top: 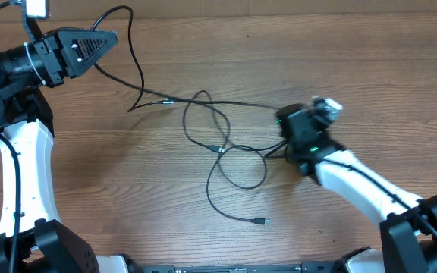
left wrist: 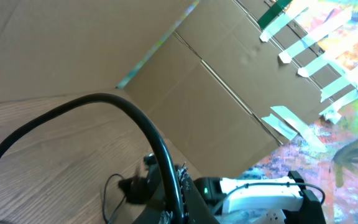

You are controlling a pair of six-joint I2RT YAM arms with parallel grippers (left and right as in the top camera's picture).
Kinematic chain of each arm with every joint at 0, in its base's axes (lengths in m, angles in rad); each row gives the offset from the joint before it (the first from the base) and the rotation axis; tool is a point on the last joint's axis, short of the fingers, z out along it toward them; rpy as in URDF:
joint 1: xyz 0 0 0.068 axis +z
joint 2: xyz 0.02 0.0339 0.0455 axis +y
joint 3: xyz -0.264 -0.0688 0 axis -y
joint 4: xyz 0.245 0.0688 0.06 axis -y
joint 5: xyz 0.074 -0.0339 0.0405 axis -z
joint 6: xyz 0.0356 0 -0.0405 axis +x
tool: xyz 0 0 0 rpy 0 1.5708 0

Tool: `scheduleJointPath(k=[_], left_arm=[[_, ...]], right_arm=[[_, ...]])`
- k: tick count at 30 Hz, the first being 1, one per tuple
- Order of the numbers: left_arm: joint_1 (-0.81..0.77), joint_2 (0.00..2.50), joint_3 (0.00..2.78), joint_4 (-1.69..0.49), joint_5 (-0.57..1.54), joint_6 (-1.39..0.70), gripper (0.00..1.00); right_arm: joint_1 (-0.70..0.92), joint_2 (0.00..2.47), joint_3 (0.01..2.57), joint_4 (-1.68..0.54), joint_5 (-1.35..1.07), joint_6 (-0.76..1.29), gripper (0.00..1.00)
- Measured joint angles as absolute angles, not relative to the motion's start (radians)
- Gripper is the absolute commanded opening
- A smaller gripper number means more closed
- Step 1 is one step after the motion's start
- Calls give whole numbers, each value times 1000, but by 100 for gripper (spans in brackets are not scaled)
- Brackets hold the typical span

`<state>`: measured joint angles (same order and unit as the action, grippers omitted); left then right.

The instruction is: Untangle cables

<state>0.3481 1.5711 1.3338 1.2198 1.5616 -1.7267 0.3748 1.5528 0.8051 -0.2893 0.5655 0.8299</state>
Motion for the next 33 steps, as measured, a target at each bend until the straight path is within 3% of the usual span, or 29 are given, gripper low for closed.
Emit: scheduleJointPath(k=[6,8,10,11,12,15,28,33], left_arm=[[370,1571,1334,1219,1562,-1727,4],[394,1571,1334,1219,1561,-1726,4],[432,1571,1334,1219,1561,-1726,4],[456,1571,1334,1219,1561,-1726,4],[473,1571,1334,1219,1561,-1726,4],[525,1571,1334,1219,1562,-1726,4],[543,1571,1334,1179,1534,-1694,4],[499,1570,1337,760,1374,-1545,4]], right_arm=[[186,1553,805,-300,477,767,4],[154,1553,805,-301,435,743,11],[141,1553,805,-302,413,723,37],[138,1553,805,-304,399,714,60],[138,1553,805,-308,392,710,73],[138,1553,805,-329,358,700,100],[138,1428,830,-494,172,684,100],[138,1276,838,-546,71,685,100]])
